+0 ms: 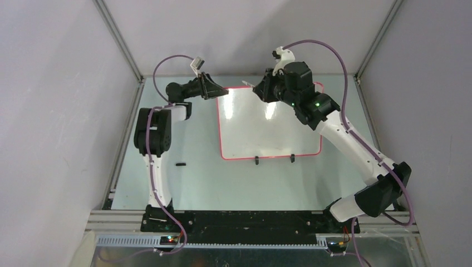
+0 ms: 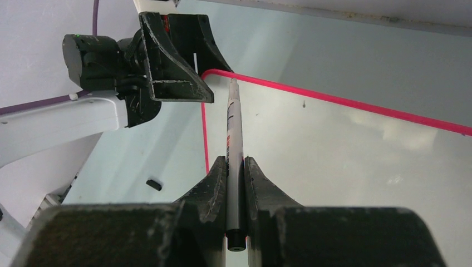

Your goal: Write a sentence on the whiteboard

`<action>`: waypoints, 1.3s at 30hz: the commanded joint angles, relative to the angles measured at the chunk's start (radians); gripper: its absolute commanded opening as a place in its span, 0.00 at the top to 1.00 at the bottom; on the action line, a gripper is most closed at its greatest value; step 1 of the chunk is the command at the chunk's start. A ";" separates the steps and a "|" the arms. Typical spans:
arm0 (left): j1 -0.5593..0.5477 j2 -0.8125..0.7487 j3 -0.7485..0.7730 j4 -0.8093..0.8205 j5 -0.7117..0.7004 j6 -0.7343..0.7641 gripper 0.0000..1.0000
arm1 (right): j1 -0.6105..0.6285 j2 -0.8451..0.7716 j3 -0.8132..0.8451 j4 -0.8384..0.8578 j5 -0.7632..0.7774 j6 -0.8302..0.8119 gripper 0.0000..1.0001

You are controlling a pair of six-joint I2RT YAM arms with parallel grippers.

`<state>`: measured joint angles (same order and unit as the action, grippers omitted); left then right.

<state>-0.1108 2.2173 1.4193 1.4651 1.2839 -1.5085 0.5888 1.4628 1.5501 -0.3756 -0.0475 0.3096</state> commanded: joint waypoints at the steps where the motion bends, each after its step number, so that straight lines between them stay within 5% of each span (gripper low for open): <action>1: 0.018 -0.086 -0.027 0.067 -0.041 0.041 0.39 | 0.057 0.027 0.109 -0.069 0.155 -0.028 1.00; 10: 0.023 -0.092 -0.051 0.068 -0.050 0.054 0.58 | 0.187 0.097 0.222 -0.174 0.325 0.000 1.00; 18: 0.021 -0.092 -0.061 0.067 -0.044 0.049 0.63 | 0.239 0.125 0.225 -0.157 0.365 -0.002 1.00; 20: 0.022 -0.092 -0.060 0.067 -0.041 0.047 0.70 | 0.243 0.124 0.221 -0.149 0.365 -0.003 1.00; 23: 0.021 -0.091 -0.061 0.067 -0.036 0.046 0.95 | 0.247 0.119 0.201 -0.138 0.366 0.000 1.00; 25: 0.022 -0.093 -0.061 0.067 -0.032 0.046 0.99 | 0.254 0.115 0.188 -0.135 0.363 0.002 1.00; 39: 0.021 -0.106 -0.074 0.067 -0.042 0.063 1.00 | 0.329 0.120 0.147 -0.100 0.431 0.033 1.00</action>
<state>-0.0914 2.1910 1.3537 1.4815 1.2396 -1.4544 0.8883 1.5951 1.6981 -0.5388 0.3241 0.3237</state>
